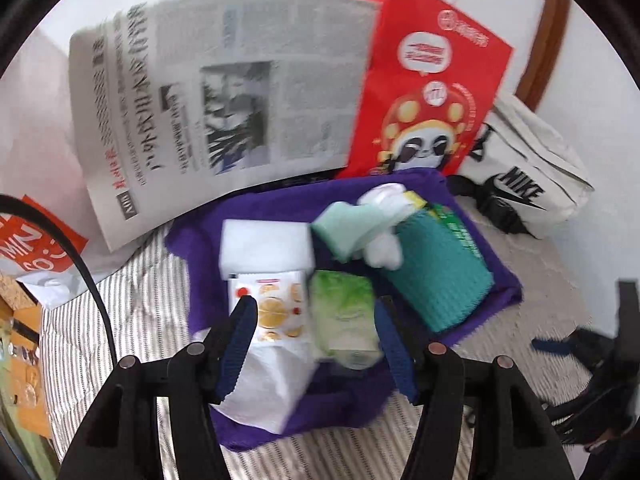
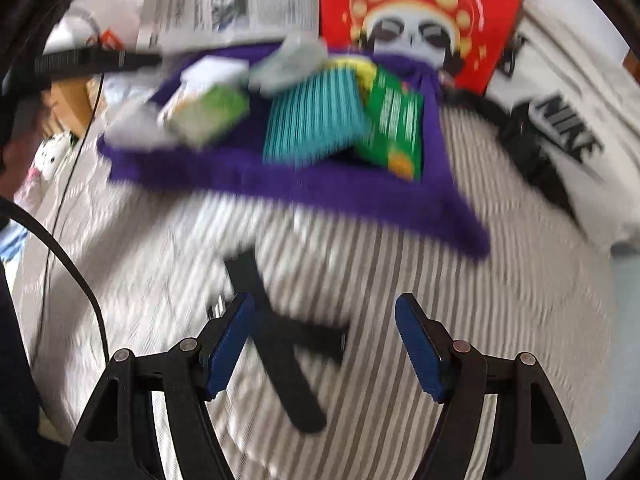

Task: Organize soft objects
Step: 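Withdraw the left tool from the towel and move the right tool to the black watch strap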

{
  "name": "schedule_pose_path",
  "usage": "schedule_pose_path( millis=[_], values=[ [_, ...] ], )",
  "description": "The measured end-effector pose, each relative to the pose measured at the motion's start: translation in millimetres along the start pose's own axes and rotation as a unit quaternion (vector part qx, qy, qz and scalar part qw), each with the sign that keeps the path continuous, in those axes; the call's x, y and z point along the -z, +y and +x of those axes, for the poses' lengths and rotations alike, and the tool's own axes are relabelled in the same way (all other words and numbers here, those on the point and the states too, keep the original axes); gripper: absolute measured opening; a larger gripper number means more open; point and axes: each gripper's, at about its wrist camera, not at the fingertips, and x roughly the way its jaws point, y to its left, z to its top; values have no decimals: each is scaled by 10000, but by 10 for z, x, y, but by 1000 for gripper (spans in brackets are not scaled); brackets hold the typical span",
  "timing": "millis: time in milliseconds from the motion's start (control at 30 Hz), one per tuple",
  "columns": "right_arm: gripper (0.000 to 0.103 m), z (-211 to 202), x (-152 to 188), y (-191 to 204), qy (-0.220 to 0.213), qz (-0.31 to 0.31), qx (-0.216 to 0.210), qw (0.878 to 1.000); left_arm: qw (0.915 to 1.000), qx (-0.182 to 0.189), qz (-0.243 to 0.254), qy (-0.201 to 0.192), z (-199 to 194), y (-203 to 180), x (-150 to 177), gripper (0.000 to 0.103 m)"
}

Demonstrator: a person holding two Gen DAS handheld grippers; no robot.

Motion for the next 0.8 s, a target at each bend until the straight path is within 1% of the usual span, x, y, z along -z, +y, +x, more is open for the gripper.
schedule_pose_path(
  millis=[67,133,267,333,400,500,667,700,733,800],
  values=[
    [72,25,124,8,40,-87,55,9999,9999,66,84,-9,-34,-118,38,59],
    [72,26,205,37,-13,-274,129,9995,9998,128,178,42,-55,-248,112,59],
    [72,84,238,114,-189,-750,461,9959,9994,-7,294,207,-123,-414,296,59],
    [72,88,225,155,-361,-906,394,9945,9991,-74,315,256,-194,-437,405,59],
    [72,114,188,186,-442,-988,284,9937,9990,-177,288,297,-271,-434,525,59],
    [72,169,112,269,-592,-1147,207,9914,9991,-284,66,303,-377,-368,706,59],
    [71,236,-24,424,-708,-1435,205,9869,9983,-321,-339,350,-480,-253,983,59],
    [65,240,-37,435,-703,-1460,153,9867,9980,-299,-426,370,-497,-229,1048,59],
    [52,236,-48,424,-642,-1415,-49,9878,9977,-284,-471,384,-504,-218,1086,59],
    [44,232,-51,381,-593,-1244,-137,9904,9971,-272,-557,434,-516,-202,1178,59]
  ],
)
